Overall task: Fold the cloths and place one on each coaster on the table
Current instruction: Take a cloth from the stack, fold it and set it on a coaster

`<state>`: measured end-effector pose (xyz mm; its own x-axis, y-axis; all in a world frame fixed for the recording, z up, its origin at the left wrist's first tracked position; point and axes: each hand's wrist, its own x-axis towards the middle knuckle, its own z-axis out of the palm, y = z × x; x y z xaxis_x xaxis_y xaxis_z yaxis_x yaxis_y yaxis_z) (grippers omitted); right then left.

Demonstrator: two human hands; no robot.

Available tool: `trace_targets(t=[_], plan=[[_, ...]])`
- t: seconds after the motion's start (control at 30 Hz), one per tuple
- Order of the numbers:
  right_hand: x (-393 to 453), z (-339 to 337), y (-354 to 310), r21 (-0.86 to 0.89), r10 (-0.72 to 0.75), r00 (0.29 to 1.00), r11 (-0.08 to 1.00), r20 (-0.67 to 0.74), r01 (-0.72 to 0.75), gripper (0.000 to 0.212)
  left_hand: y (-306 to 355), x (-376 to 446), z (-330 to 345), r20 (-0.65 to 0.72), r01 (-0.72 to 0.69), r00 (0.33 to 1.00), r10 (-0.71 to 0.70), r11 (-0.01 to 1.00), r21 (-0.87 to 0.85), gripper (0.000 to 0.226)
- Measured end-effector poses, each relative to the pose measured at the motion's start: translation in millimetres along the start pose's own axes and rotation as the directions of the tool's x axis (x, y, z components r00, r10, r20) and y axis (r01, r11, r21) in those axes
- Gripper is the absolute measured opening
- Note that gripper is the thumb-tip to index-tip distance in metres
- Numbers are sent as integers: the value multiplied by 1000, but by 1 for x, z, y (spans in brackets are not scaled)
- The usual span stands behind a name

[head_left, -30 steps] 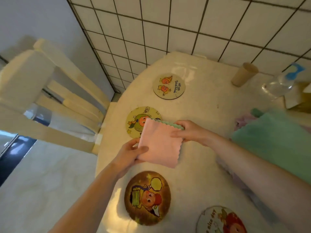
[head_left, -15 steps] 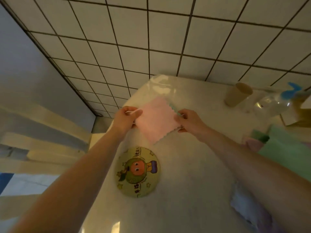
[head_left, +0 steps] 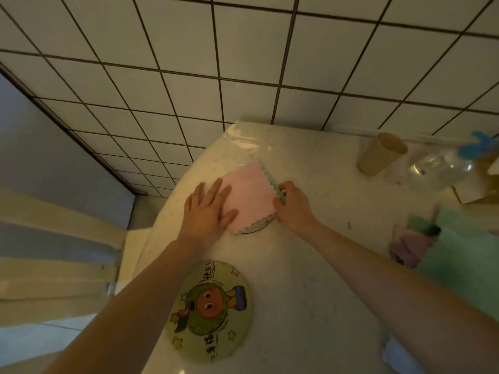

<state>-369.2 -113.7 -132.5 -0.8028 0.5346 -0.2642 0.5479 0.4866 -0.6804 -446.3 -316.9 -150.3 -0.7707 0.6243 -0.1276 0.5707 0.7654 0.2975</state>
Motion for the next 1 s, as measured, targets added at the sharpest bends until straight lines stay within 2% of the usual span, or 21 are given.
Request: trace_targets(t=[0.27, 0.37, 0.47, 0.63, 0.8, 0.9, 1.0], plan=[[-40, -29, 14, -87, 15, 1000, 996, -27, -17, 36, 32, -4, -20, 119, 70, 990, -78, 995, 72, 58], [-77, -53, 35, -105, 0, 1000, 994, -30, -3, 35, 55, -22, -24, 142, 3, 990, -16, 996, 89, 53], [-125, -78, 64, -112, -87, 996, 990, -36, 83, 31, 85, -51, -17, 198, -78, 979, 57, 992, 99, 53], [-203, -114, 140, -142, -175, 983, 976, -59, 166, 27, 161, -106, 7, 240, -136, 964, 116, 989, 65, 56], [-256, -149, 204, -296, -326, 928, 918, -179, 266, 19, 237, -154, 44, 250, -308, 920, 302, 951, -16, 56], [-276, -181, 238, -456, -300, 935, 870, -189, 187, 11, 286, -176, 57, 255, -409, 874, 414, 910, -76, 57], [-299, -208, 265, -616, -146, 979, 787, -144, 27, 33, 333, -189, 67, 203, -491, 842, 499, 866, -94, 57]])
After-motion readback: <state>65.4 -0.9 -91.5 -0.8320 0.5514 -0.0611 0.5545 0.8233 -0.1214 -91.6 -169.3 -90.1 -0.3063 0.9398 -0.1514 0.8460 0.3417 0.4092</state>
